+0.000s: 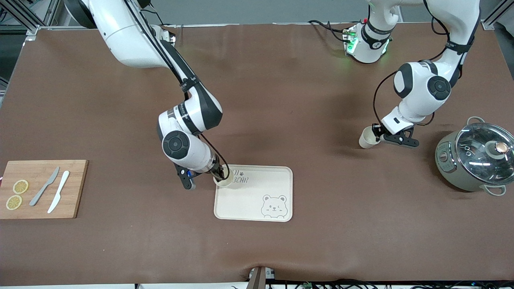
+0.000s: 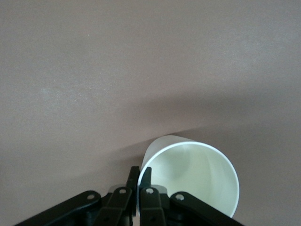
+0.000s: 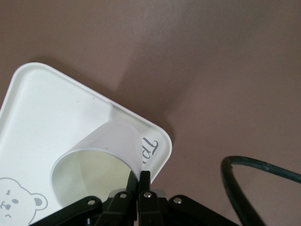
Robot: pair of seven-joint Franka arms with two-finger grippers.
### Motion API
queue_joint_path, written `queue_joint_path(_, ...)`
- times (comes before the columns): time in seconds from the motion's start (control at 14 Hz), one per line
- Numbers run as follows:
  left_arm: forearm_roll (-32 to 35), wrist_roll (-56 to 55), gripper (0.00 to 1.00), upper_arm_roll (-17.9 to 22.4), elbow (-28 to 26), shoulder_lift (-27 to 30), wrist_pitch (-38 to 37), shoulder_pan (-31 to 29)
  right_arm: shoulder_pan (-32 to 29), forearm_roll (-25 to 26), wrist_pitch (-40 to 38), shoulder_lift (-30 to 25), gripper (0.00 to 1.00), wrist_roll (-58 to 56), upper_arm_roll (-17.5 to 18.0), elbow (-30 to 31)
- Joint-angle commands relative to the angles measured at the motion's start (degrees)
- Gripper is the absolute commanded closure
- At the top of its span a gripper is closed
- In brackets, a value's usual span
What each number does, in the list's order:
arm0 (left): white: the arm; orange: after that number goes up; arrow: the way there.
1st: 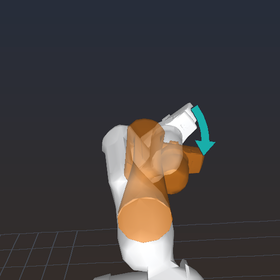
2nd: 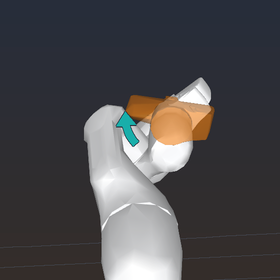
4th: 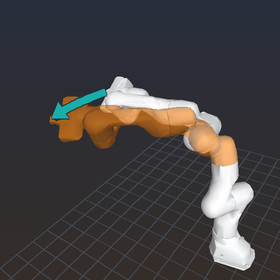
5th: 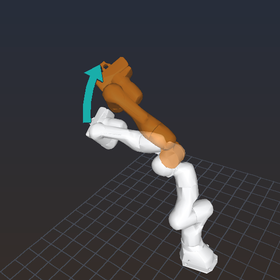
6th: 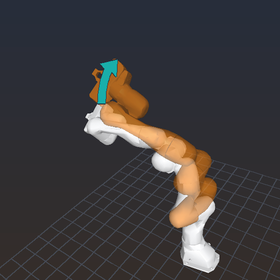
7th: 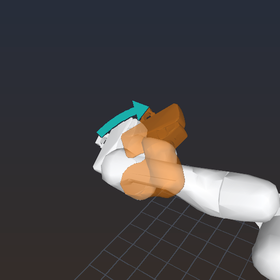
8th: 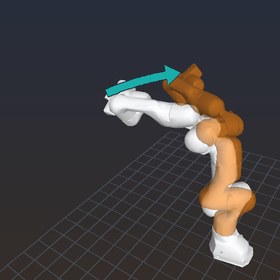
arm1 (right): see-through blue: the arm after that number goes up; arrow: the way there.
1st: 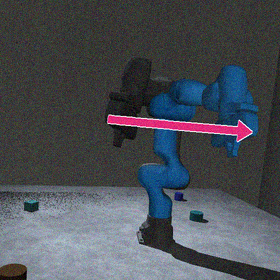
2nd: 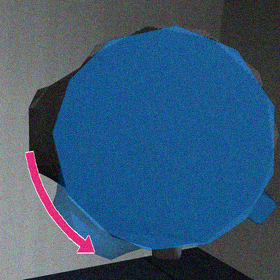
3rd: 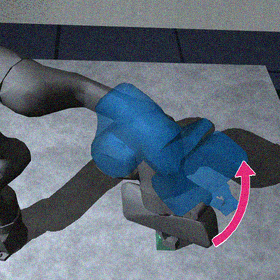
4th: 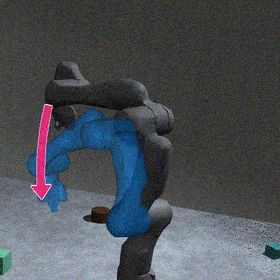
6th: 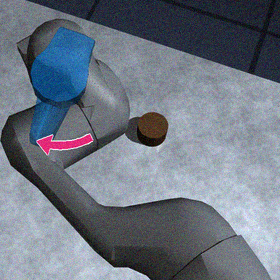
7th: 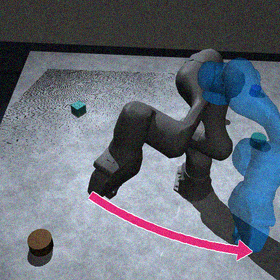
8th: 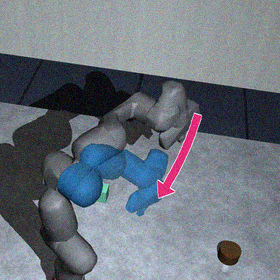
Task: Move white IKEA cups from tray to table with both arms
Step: 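Grasp the second white cup on the tray with the right gripper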
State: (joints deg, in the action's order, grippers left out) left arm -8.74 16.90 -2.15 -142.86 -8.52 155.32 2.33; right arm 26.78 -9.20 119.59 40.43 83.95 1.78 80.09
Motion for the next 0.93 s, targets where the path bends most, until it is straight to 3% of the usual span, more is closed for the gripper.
queue_joint_path(0.0,-1.7,1.6,1.0,-0.5,1.3,-1.2,0.9,-0.2,-3.3,1.3,-5.9,-3.2,1.0,-7.5,0.9,0.2)
queue_joint_path(0.21,-1.8,3.2,1.0,-0.5,1.5,-1.4,1.2,-0.4,-6.6,1.4,-13.2,-6.3,1.0,-17.0,0.8,1.6)
queue_joint_path(0.43,-1.7,3.2,0.81,-0.5,2.5,-2.3,1.2,-0.4,-9.7,1.3,-13.3,-10.0,1.0,-27.0,0.8,6.9)
queue_joint_path(0.5,-1.7,3.2,0.65,-0.5,2.7,-2.8,1.3,-0.3,-11.0,1.5,-13.2,-11.4,1.0,-30.0,0.7,9.4)
queue_joint_path(0.57,-1.7,3.2,0.58,-0.5,3.0,-3.0,1.3,-0.3,-12.3,1.5,-13.2,-12.9,1.0,-34.1,0.6,11.4)
queue_joint_path(0.64,-1.7,3.2,0.38,-0.5,3.1,-3.1,1.3,-0.3,-14.1,1.5,-13.2,-14.4,1.0,-37.9,0.6,13.5)
queue_joint_path(0.86,-1.7,3.2,0.13,-0.5,3.4,-3.1,1.3,-0.2,-18.2,2.0,-12.9,-17.7,1.0,-48.0,0.3,18.6)
